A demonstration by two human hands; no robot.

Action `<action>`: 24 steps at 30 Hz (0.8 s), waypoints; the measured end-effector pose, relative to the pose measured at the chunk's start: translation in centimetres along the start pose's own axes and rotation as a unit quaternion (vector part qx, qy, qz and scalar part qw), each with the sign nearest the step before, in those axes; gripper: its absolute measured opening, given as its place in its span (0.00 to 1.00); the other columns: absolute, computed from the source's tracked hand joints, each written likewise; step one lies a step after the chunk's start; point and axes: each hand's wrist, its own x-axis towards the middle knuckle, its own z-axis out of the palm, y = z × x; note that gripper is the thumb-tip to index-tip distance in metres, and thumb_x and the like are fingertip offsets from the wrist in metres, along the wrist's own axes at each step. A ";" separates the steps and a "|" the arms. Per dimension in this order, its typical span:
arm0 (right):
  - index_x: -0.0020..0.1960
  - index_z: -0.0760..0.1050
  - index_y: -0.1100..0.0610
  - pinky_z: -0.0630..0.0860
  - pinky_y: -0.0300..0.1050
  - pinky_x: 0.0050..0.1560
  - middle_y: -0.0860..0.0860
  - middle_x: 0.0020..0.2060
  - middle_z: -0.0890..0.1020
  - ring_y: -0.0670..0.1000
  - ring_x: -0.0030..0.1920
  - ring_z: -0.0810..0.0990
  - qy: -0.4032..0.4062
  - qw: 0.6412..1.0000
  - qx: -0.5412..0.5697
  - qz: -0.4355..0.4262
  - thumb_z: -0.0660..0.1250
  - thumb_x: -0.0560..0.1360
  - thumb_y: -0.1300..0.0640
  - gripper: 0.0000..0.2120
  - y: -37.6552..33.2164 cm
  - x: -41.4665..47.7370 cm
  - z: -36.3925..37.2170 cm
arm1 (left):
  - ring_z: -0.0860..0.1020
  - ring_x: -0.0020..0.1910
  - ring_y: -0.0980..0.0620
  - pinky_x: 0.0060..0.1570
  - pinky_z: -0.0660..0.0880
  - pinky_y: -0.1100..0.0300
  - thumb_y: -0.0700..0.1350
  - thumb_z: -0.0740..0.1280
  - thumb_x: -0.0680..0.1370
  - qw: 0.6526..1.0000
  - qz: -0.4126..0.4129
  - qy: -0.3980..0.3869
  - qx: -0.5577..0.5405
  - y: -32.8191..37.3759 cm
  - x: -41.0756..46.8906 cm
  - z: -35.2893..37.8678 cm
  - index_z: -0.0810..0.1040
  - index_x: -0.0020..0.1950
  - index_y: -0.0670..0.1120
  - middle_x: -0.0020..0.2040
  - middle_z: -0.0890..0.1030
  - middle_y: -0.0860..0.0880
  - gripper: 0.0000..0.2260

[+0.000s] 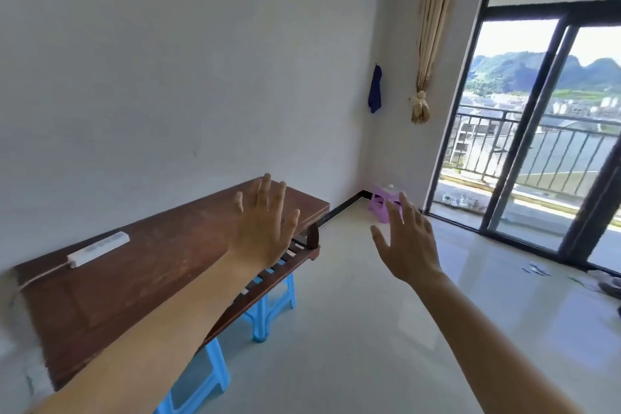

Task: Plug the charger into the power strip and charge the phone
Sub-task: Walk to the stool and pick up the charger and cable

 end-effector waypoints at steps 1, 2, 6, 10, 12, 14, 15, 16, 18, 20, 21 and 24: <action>0.76 0.62 0.59 0.63 0.59 0.73 0.62 0.78 0.60 0.62 0.75 0.64 -0.017 1.000 -0.007 -0.004 0.61 0.80 0.44 0.30 0.5 1.8 1.8 | 0.55 0.79 0.39 0.73 0.55 0.32 0.62 0.44 0.82 1.000 -0.002 -0.016 0.001 -0.7 2.0 2.0 0.54 0.79 0.46 0.80 0.56 0.38 0.30; 0.76 0.63 0.59 0.63 0.59 0.72 0.62 0.78 0.61 0.63 0.74 0.65 -0.031 0.999 -0.012 -0.009 0.62 0.80 0.44 0.30 1.1 3.6 3.6 | 0.55 0.79 0.39 0.74 0.55 0.33 0.62 0.44 0.82 1.000 -0.003 -0.030 0.005 -1.3 4.2 4.0 0.53 0.79 0.46 0.80 0.56 0.38 0.30; 0.76 0.63 0.59 0.64 0.58 0.71 0.61 0.78 0.61 0.62 0.74 0.66 -0.048 0.999 -0.018 -0.001 0.62 0.79 0.43 0.31 5.2 10.5 9.2 | 0.54 0.80 0.40 0.74 0.56 0.35 0.62 0.44 0.81 0.997 -0.014 -0.072 0.012 -1.7 13.0 11.4 0.54 0.79 0.46 0.81 0.56 0.39 0.31; 0.75 0.64 0.57 0.63 0.59 0.72 0.62 0.77 0.62 0.62 0.74 0.65 -0.038 0.999 -0.010 0.023 0.60 0.79 0.39 0.31 11.3 17.6 15.1 | 0.54 0.80 0.41 0.74 0.55 0.36 0.63 0.43 0.81 0.997 0.003 -0.079 0.010 -0.3 21.6 19.6 0.55 0.79 0.47 0.81 0.56 0.39 0.31; 0.76 0.64 0.55 0.60 0.58 0.74 0.61 0.78 0.61 0.61 0.75 0.63 -0.037 0.998 -0.005 0.046 0.57 0.79 0.37 0.32 14.9 21.5 18.7 | 0.53 0.80 0.41 0.74 0.55 0.36 0.62 0.45 0.81 0.997 0.012 -0.077 0.008 1.0 26.2 24.2 0.56 0.78 0.47 0.81 0.56 0.39 0.30; 0.76 0.63 0.55 0.59 0.58 0.75 0.61 0.78 0.60 0.60 0.76 0.62 -0.039 0.998 0.001 0.057 0.56 0.79 0.36 0.32 18.4 25.6 22.4 | 0.53 0.80 0.41 0.74 0.54 0.36 0.61 0.46 0.82 0.997 0.014 -0.077 0.005 2.5 30.8 28.9 0.58 0.78 0.47 0.80 0.56 0.39 0.29; 0.77 0.62 0.55 0.59 0.57 0.75 0.61 0.78 0.60 0.60 0.77 0.61 -0.042 0.997 0.008 0.061 0.56 0.79 0.36 0.32 20.3 27.8 24.1 | 0.52 0.80 0.41 0.74 0.54 0.36 0.61 0.47 0.82 0.997 0.014 -0.080 0.003 3.4 33.3 31.2 0.58 0.78 0.47 0.81 0.56 0.39 0.29; 0.77 0.62 0.55 0.59 0.57 0.75 0.61 0.79 0.59 0.60 0.77 0.61 -0.046 0.997 0.013 0.065 0.56 0.79 0.36 0.33 22.2 30.0 25.7 | 0.52 0.80 0.41 0.74 0.53 0.36 0.61 0.47 0.82 0.996 0.013 -0.085 0.005 4.3 35.8 33.3 0.57 0.79 0.47 0.81 0.56 0.39 0.29; 0.77 0.61 0.55 0.58 0.57 0.75 0.60 0.79 0.59 0.60 0.77 0.60 -0.059 0.996 0.013 0.069 0.56 0.79 0.36 0.33 25.8 34.6 28.5 | 0.51 0.80 0.41 0.74 0.53 0.37 0.60 0.47 0.82 0.995 0.014 -0.097 0.009 5.9 40.7 37.1 0.57 0.79 0.47 0.81 0.55 0.39 0.29; 0.77 0.60 0.55 0.58 0.57 0.75 0.60 0.79 0.59 0.60 0.77 0.60 -0.071 0.995 0.009 0.068 0.56 0.79 0.36 0.33 29.2 39.3 30.9 | 0.52 0.80 0.41 0.75 0.54 0.37 0.60 0.47 0.82 0.995 0.014 -0.103 0.005 7.2 45.5 40.2 0.57 0.79 0.47 0.81 0.55 0.39 0.29; 0.77 0.60 0.55 0.59 0.56 0.75 0.60 0.79 0.59 0.60 0.77 0.60 -0.071 0.995 0.008 0.069 0.56 0.79 0.36 0.33 30.7 41.8 31.9 | 0.53 0.80 0.40 0.75 0.55 0.36 0.61 0.47 0.82 0.995 0.013 -0.098 0.005 7.6 47.8 41.6 0.58 0.79 0.47 0.81 0.56 0.39 0.29; 0.77 0.59 0.55 0.59 0.57 0.74 0.59 0.79 0.57 0.60 0.77 0.59 -0.080 0.993 0.016 0.084 0.57 0.79 0.37 0.33 34.2 48.4 34.7 | 0.55 0.79 0.40 0.74 0.56 0.36 0.61 0.45 0.82 0.995 0.014 -0.094 0.005 8.0 53.6 45.0 0.60 0.78 0.46 0.80 0.58 0.38 0.29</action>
